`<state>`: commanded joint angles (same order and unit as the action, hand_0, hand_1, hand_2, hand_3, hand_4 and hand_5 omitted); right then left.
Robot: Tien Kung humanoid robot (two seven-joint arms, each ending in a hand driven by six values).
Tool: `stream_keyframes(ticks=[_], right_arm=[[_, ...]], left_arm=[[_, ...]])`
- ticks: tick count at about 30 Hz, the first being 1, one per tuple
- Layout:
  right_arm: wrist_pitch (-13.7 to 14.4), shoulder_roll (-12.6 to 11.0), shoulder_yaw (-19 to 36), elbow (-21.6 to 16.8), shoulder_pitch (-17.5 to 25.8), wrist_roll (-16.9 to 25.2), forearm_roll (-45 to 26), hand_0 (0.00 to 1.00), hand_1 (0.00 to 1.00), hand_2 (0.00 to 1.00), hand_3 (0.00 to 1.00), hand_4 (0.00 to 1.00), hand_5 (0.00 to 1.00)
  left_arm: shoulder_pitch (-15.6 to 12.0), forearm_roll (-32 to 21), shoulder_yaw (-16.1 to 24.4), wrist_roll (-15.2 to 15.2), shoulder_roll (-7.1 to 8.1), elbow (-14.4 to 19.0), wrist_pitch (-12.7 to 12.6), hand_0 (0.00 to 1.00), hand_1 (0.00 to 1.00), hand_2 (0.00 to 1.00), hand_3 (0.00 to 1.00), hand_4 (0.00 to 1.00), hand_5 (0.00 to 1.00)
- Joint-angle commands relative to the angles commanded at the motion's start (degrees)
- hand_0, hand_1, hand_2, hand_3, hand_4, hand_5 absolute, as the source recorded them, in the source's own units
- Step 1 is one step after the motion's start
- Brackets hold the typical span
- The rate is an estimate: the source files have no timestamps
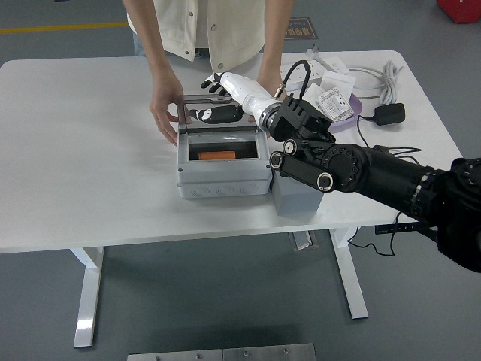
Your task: Fetch the battery,place it into the box,close the lid of the box
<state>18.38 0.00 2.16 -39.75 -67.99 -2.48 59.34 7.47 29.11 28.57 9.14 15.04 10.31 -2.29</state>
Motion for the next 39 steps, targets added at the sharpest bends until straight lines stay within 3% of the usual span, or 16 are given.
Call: stream_keyframes(ticks=[8,19,39], right_arm=[[-0.8,-0.66,1.09,-4.14,0.74,-1.78,5.53,0.855,0.763,0.789,0.803,0.858,0.601],[-2.73,-4.03,3.31,-12.74,2.37,-5.41,14.82,0.842,0.757,0.781,0.805,0.866,0.627],[-7.37,-6.34,5.12,-18.09,4.54,-8.74,18.34,0.836,0.755,0.778,0.811,0.866,0.629]], left_arm=[[-0.31,-0.35,-0.05,-0.09,-0.05,0.0,-0.05,0.617,0.765,0.676,0.731,0.682,0.219],[-0.96,-0.82,-0.18,-0.31,-0.22,0.0,-0.1,0.617,0.765,0.676,0.729,0.68,0.22],[-1.53,-0.61,0.18,-0.3,-0.55,0.0,-0.12,0.617,0.766,0.677,0.727,0.68,0.219]])
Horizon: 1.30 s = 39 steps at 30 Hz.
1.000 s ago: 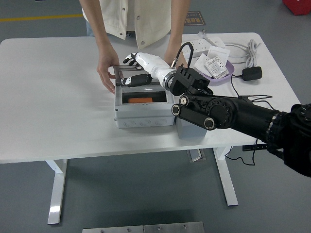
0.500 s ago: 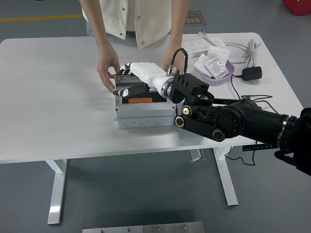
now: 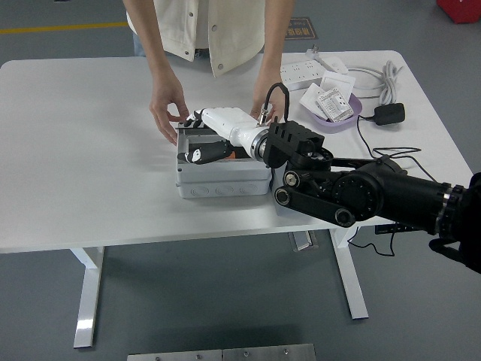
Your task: Fetch the battery,place it into the box,close the lid of the box
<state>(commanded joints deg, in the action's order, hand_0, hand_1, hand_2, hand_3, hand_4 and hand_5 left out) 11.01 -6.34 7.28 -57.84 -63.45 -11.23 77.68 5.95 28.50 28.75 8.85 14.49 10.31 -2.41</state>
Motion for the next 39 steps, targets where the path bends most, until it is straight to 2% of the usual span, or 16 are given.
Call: stream_keyframes(ticks=[11,19,27,31,32,37,38,39], right_arm=[[-1.78,-1.55,4.38,-2.3,0.97,-1.46,1.81,0.829,0.75,0.774,0.823,0.869,0.633],[-5.16,-3.62,13.04,-4.43,5.36,-3.76,7.42,0.827,0.75,0.774,0.827,0.867,0.631],[-7.87,-8.23,26.12,-13.56,14.72,-4.92,15.76,0.824,0.742,0.764,0.824,0.878,0.644],[-5.82,-10.43,32.33,-18.41,19.54,-2.9,17.27,0.824,0.742,0.764,0.824,0.878,0.644],[-4.82,-10.83,33.89,-19.59,20.76,-1.94,17.12,0.787,0.71,0.735,0.801,0.885,0.65],[1.7,-11.27,41.78,-24.61,27.18,4.16,15.14,0.787,0.71,0.735,0.801,0.885,0.65],[3.21,-11.2,43.17,-25.17,28.39,5.51,14.83,0.732,0.666,0.699,0.74,0.883,0.649],[4.76,-11.14,44.46,-25.74,29.59,6.91,13.96,0.732,0.666,0.699,0.74,0.883,0.649]], left_arm=[[-0.15,0.16,0.27,0.01,-0.11,0.0,-0.05,0.617,0.767,0.678,0.725,0.679,0.22],[-0.22,0.4,0.48,0.08,-0.56,0.0,-0.03,0.617,0.767,0.677,0.725,0.679,0.219],[-0.61,1.55,1.86,0.36,-1.04,0.0,-0.04,0.616,0.766,0.679,0.725,0.679,0.219],[-0.83,1.97,2.44,0.4,-1.27,0.0,-0.06,0.616,0.766,0.679,0.725,0.679,0.219],[-0.9,2.1,2.6,0.42,-1.36,0.0,-0.07,0.616,0.766,0.679,0.724,0.679,0.219],[-1.25,2.6,3.28,0.45,-1.7,0.0,-0.09,0.616,0.766,0.679,0.724,0.679,0.219],[-1.28,2.8,3.46,0.47,-1.76,0.0,-0.1,0.616,0.766,0.679,0.725,0.679,0.219],[-1.31,2.68,3.42,0.4,-1.83,0.0,-0.11,0.616,0.766,0.679,0.725,0.679,0.219]])
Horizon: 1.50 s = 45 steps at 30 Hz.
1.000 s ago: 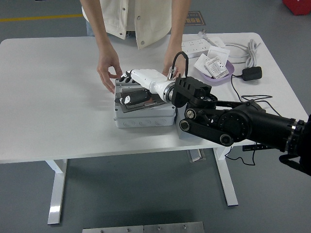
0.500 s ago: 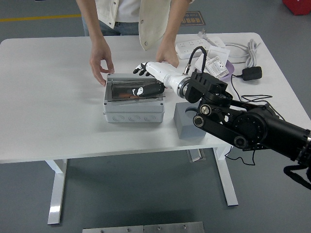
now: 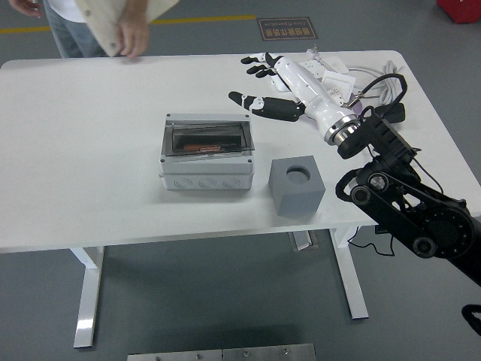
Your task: Fetch the battery,place it into the box,close the lid of the box
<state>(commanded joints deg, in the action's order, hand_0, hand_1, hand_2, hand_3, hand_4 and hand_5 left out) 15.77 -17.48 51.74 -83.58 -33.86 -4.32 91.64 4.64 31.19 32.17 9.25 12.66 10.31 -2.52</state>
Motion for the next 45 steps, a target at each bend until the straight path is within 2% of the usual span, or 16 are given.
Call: stream_keyframes(ticks=[4,5,10,11,12,15,16,17,22,23,27,28,29,37,45], right_arm=[[5.69,-0.03,3.34,-2.68,4.45,5.52,-4.64,0.732,0.666,0.699,0.74,0.883,0.649],[7.03,-0.16,3.76,-3.4,5.5,6.88,-5.95,0.543,0.551,0.623,0.638,0.868,0.647],[13.78,-1.33,6.02,-7.26,11.87,15.1,-15.96,0.543,0.551,0.623,0.638,0.868,0.647],[14.75,-1.48,6.56,-7.75,13.15,16.67,-18.03,0.505,0.478,0.572,0.617,0.8,0.571],[15.26,-1.62,7.15,-8.22,14.67,18.43,-20.43,0.505,0.478,0.572,0.617,0.8,0.571],[14.32,-2.19,7.99,-9.81,18.67,22.31,-26.56,0.505,0.478,0.572,0.617,0.8,0.571],[13.2,-2.57,8.09,-10.85,20.6,23.52,-29.3,0.487,0.454,0.531,0.614,0.756,0.507],[12.61,-2.77,8.1,-11.39,21.64,23.91,-30.69,0.487,0.454,0.531,0.614,0.756,0.507],[9.76,-3.59,7.31,-15.14,28.2,23.75,-37.71,0.487,0.454,0.531,0.614,0.756,0.507],[9.57,-3.52,7.13,-15.49,29.27,23.75,-38.71,0.59,0.544,0.577,0.637,0.768,0.516],[9.13,-2.71,6.56,-15.72,32.04,23.75,-40.61,0.59,0.544,0.577,0.637,0.768,0.516],[9.05,-2.48,6.45,-15.58,32.08,23.72,-40.71,0.59,0.544,0.577,0.637,0.768,0.516],[8.97,-2.26,6.35,-15.43,31.94,23.68,-40.82,0.733,0.679,0.698,0.733,0.887,0.753],[8.54,-1.2,6.51,-13.78,26.99,23.18,-41.44,0.738,0.686,0.702,0.735,0.87,0.723],[6.09,1.5,7.7,-6.18,20.98,20.87,-39.49,0.741,0.688,0.703,0.736,0.872,0.725]], left_arm=[[0.04,-0.48,-0.36,-0.29,-0.31,0.0,-0.02,0.616,0.766,0.679,0.725,0.679,0.219],[0.05,-0.6,-0.46,-0.36,-0.38,0.0,-0.02,0.616,0.766,0.68,0.724,0.68,0.219],[-0.09,-0.95,-0.61,-0.6,-0.66,0.0,-0.05,0.616,0.766,0.68,0.724,0.68,0.219],[-0.17,-1.04,-0.62,-0.66,-0.7,0.0,-0.06,0.616,0.766,0.679,0.724,0.68,0.219],[-0.3,-1.12,-0.58,-0.72,-0.73,0.0,-0.07,0.616,0.766,0.679,0.724,0.68,0.219],[-0.71,-0.89,-0.06,-0.77,-0.73,0.0,-0.1,0.616,0.766,0.679,0.724,0.68,0.219],[-0.95,-0.81,0.21,-0.81,-0.69,0.0,-0.13,0.616,0.766,0.68,0.725,0.68,0.219],[-1.08,-0.76,0.34,-0.82,-0.66,0.0,-0.14,0.616,0.766,0.68,0.725,0.68,0.219],[-2.3,-0.2,1.7,-0.88,-0.43,0.0,-0.28,0.616,0.766,0.68,0.725,0.68,0.219],[-2.54,-0.17,1.91,-0.9,-0.43,0.0,-0.31,0.616,0.766,0.679,0.725,0.68,0.219],[-3.58,-0.19,2.57,-0.96,-0.6,0.0,-0.39,0.616,0.766,0.679,0.725,0.68,0.219],[-3.8,-0.14,2.73,-0.94,-0.66,0.0,-0.4,0.616,0.766,0.679,0.725,0.68,0.219],[-4.02,-0.08,2.88,-0.92,-0.71,0.0,-0.41,0.617,0.765,0.679,0.725,0.68,0.22],[-4.42,-0.24,3.11,-0.99,-0.41,0.0,-0.48,0.618,0.766,0.679,0.725,0.68,0.219],[-4.06,-0.62,2.5,-0.89,-0.31,0.0,-0.39,0.617,0.765,0.678,0.726,0.681,0.22]])
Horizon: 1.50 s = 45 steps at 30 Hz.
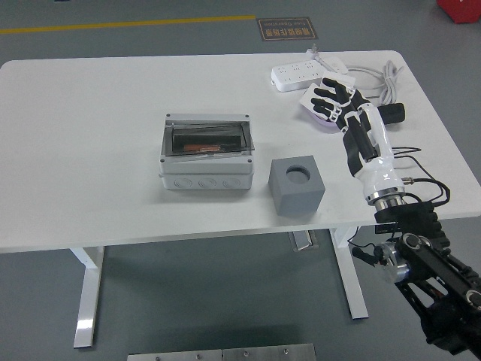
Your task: Fetch the battery,place it into the box,close the lid of the box
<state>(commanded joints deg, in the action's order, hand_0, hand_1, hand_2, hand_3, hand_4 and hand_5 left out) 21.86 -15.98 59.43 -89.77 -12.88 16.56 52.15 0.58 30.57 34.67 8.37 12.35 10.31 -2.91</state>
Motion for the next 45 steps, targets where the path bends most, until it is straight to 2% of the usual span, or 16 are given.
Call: stream_keyframes(ticks=[6,7,8,13,14,19,20,25,26,31,32,37,38,43,44,45], right_arm=[[-3.53,0.38,1.03,4.78,-1.35,-3.51,1.34,0.77,0.714,0.729,0.746,0.886,0.76],[-4.31,0.28,1.25,4.94,-1.24,-4.38,1.68,0.77,0.714,0.729,0.746,0.886,0.76],[-5.01,0.18,1.43,4.96,-1.1,-5.15,2.0,0.864,0.786,0.803,0.803,0.896,0.789],[-6.95,-0.41,1.72,3.78,-0.17,-7.84,3.68,0.864,0.786,0.803,0.803,0.896,0.789],[-6.99,-0.49,1.79,3.56,0.02,-7.97,3.85,0.998,0.885,0.9,0.911,0.998,0.998],[-7.15,-0.94,2.9,2.4,0.88,-8.61,5.98,0.998,0.885,0.9,0.911,0.998,0.998],[-7.07,-1.01,3.14,2.26,0.92,-8.65,6.34,0.998,0.962,0.947,0.998,0.998,0.998],[-6.81,-1.2,4.38,1.6,1.1,-9.2,7.82,0.998,0.962,0.947,0.998,0.998,0.998],[-6.85,-1.24,4.58,1.5,1.14,-9.37,7.9,0.998,0.998,0.907,0.949,0.998,0.998],[-7.16,-1.37,5.01,1.43,1.09,-10.15,8.02,0.998,0.998,0.907,0.949,0.998,0.998],[-7.22,-1.37,5.06,1.48,1.06,-10.22,7.99,0.998,0.998,0.991,0.939,0.998,0.998],[-7.54,-1.42,5.19,1.91,1.17,-10.53,7.48,0.998,0.998,0.991,0.939,0.998,0.998],[-7.63,-1.44,5.2,2.02,1.23,-10.6,7.39,0.998,0.998,0.998,0.998,0.998,0.998],[-7.93,-1.5,5.43,2.25,1.59,-10.84,7.13,0.998,0.998,0.998,0.998,0.998,0.998],[-7.91,-1.54,5.51,2.21,1.65,-10.78,7.06,0.998,0.998,0.998,0.998,0.998,0.998],[-7.89,-1.58,5.59,2.17,1.68,-10.74,7.01,0.998,0.998,0.998,0.998,0.998,0.998]], left_arm=[[0.13,-0.19,-0.42,0.24,0.36,0.0,0.19,0.62,0.764,0.678,0.727,0.681,0.219],[0.14,-0.32,-0.49,0.33,0.48,0.0,0.25,0.62,0.764,0.678,0.727,0.681,0.219],[0.14,-0.45,-0.58,0.46,0.58,0.0,0.32,0.621,0.764,0.679,0.728,0.681,0.22],[0.16,-0.56,-0.55,1.68,1.06,0.0,0.93,0.621,0.764,0.679,0.728,0.681,0.22],[0.17,-0.58,-0.56,1.95,1.13,0.0,1.05,0.622,0.765,0.679,0.729,0.681,0.221],[0.21,1.41,1.82,4.37,1.32,0.0,2.73,0.622,0.765,0.679,0.729,0.681,0.221],[0.21,1.98,2.62,4.84,1.3,0.0,3.35,0.643,0.776,0.75,0.761,0.687,0.221],[0.28,2.84,5.25,7.0,1.15,0.0,6.31,0.643,0.776,0.75,0.761,0.687,0.221],[0.31,2.75,5.51,7.48,1.13,0.0,6.89,0.676,0.821,0.842,0.86,0.71,0.227],[0.21,1.87,6.44,10.76,0.9,0.0,9.53,0.676,0.821,0.842,0.86,0.71,0.227],[0.15,1.78,6.6,11.28,0.86,0.0,9.85,0.773,0.913,0.971,0.998,0.888,0.547],[-0.24,0.72,8.02,14.02,0.6,0.0,11.12,0.773,0.913,0.971,0.998,0.888,0.547],[-0.27,0.42,8.39,14.43,0.55,0.0,11.08,0.837,0.973,0.998,0.998,0.966,0.76],[-0.5,0.49,11.11,15.53,0.25,0.0,9.9,0.837,0.973,0.998,0.998,0.966,0.76],[-0.59,0.74,11.82,15.67,0.21,0.0,9.62,0.887,0.998,0.998,0.998,0.998,0.998],[-0.66,0.98,12.4,15.77,0.19,0.0,9.39,0.887,0.998,0.998,0.998,0.998,0.998]])
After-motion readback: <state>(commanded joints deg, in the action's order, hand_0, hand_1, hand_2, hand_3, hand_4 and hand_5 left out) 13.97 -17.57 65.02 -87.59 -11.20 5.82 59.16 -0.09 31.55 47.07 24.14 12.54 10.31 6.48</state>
